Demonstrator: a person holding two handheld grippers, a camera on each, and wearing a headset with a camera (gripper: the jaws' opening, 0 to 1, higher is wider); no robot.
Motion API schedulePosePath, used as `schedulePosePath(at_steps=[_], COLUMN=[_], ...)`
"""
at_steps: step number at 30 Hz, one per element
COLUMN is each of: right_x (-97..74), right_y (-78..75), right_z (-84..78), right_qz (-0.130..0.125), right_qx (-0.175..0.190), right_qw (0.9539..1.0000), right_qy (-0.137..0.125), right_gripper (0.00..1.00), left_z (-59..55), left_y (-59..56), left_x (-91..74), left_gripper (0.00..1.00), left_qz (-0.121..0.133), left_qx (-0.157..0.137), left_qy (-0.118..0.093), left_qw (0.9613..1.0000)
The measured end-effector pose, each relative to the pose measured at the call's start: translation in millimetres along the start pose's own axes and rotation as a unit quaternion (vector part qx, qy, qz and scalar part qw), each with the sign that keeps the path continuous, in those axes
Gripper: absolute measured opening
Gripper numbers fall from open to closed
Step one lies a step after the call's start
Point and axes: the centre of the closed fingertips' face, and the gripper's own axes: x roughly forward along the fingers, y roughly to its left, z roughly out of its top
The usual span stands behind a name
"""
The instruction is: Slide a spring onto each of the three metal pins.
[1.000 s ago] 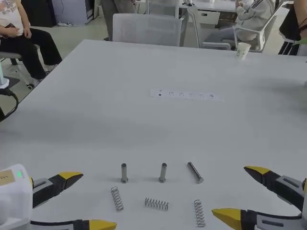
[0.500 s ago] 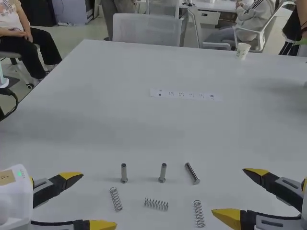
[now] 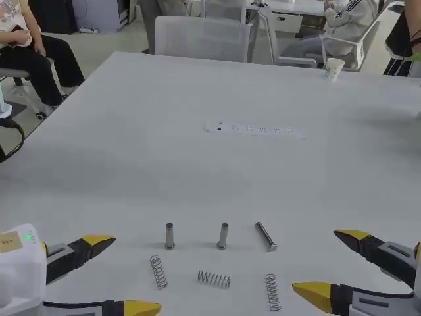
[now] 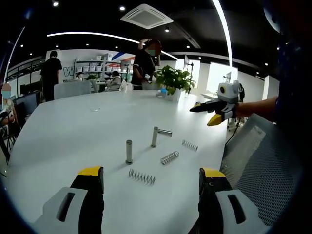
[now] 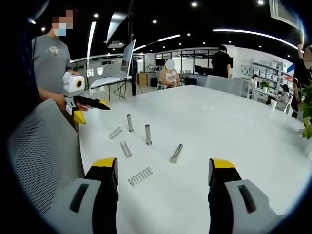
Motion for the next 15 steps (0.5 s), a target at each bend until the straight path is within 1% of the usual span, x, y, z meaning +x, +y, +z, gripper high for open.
schedulePosePath(at_steps=[4,7,9,10,11,12,15], right_x=[4.4,11.1,17.4,19.9,23.3,26.2,35.6], right_y=[-1.6,-7.7,-11.2,-13.6,-14.4,-14.9,-17.2], right_z=[2.1,11.6,16.0,16.0,19.1,20.7,23.9], right_qz=[0.006,0.005,0.006,0.002,0.004,0.006,0.007], right_qx=[-0.006,-0.014,-0.014,-0.022,-0.029,-0.025,-0.03], right_qw=[0.9999,0.9998,0.9996,0.9993,0.9992,0.9993,0.9988], right_qy=[0.012,0.016,0.023,0.029,0.028,0.028,0.037], right_gripper=[0.74,0.73,0.72,0.7,0.69,0.67,0.66], left_z=[0.6,0.2,-0.2,-0.2,0.0,0.3,1.4], left_y=[-0.2,-0.4,-0.5,-0.6,-0.7,-0.6,0.5], left_x=[-0.4,-0.8,-1.0,-1.0,-1.2,-1.3,-2.3], left_gripper=[0.77,0.77,0.77,0.77,0.77,0.77,0.77], left_qz=[0.001,0.001,0.001,0.001,0.001,0.002,0.005], left_qx=[0.0,0.0,0.0,0.0,0.0,0.0,-0.002], left_qy=[-0.001,-0.002,-0.002,-0.003,-0.003,-0.004,-0.007], left_qw=[1.0,1.0,1.0,1.0,1.0,1.0,1.0])
